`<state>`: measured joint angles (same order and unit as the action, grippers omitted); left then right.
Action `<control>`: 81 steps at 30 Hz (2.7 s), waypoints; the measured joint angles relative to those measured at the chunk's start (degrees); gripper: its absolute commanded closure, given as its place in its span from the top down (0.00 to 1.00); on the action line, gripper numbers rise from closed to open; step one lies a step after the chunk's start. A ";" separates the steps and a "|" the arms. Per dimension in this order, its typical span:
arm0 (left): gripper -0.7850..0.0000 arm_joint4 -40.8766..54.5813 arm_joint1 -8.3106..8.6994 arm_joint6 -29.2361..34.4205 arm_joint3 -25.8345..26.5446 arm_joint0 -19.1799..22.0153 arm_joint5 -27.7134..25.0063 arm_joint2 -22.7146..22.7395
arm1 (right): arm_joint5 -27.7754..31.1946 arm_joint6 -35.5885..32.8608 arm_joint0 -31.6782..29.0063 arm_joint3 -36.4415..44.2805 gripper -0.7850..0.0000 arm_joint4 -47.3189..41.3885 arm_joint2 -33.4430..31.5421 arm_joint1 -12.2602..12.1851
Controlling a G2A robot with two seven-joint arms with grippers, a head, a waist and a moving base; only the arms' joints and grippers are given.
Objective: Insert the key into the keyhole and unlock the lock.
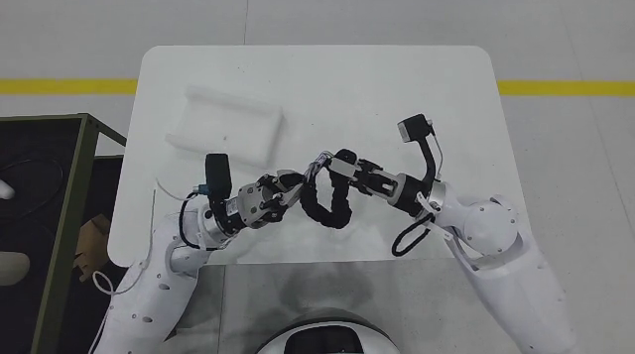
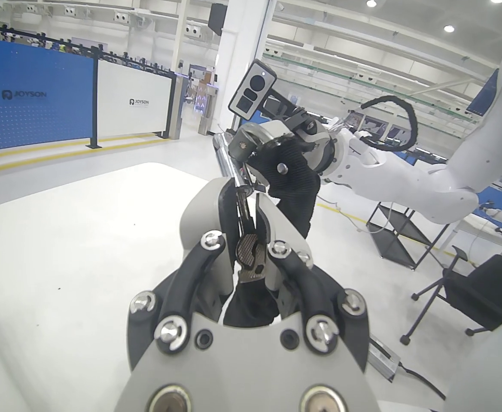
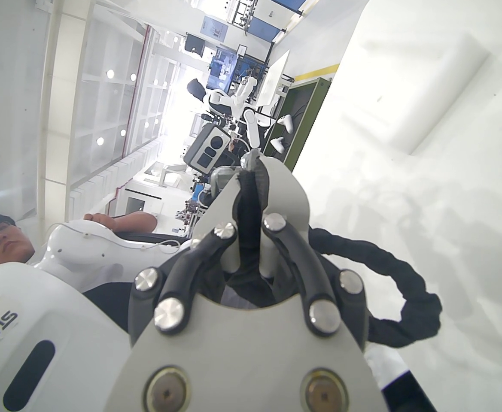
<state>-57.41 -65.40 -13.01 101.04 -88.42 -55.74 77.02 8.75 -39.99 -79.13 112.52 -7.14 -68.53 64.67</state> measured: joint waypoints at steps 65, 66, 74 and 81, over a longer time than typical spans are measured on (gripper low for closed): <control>0.36 97.43 3.61 54.65 -4.14 0.06 16.16 -5.01 | 3.54 10.07 -0.64 -3.12 0.00 -4.98 1.81 1.57; 0.33 97.09 3.53 54.61 -4.13 0.20 16.03 -5.21 | 3.57 9.91 -0.74 -3.13 0.00 -4.96 1.71 1.55; 0.00 93.40 2.99 53.50 -4.19 1.15 14.59 -6.20 | 3.30 8.95 -0.94 -3.13 0.00 -4.83 1.23 1.51; 0.00 86.62 2.71 51.54 -4.45 1.09 11.72 -5.91 | 3.01 7.72 -0.58 -3.12 0.00 -4.30 1.33 1.51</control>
<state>29.21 -62.70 38.53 96.59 -87.33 -44.02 71.11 11.76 -32.26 -79.71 109.40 -11.44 -67.20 66.18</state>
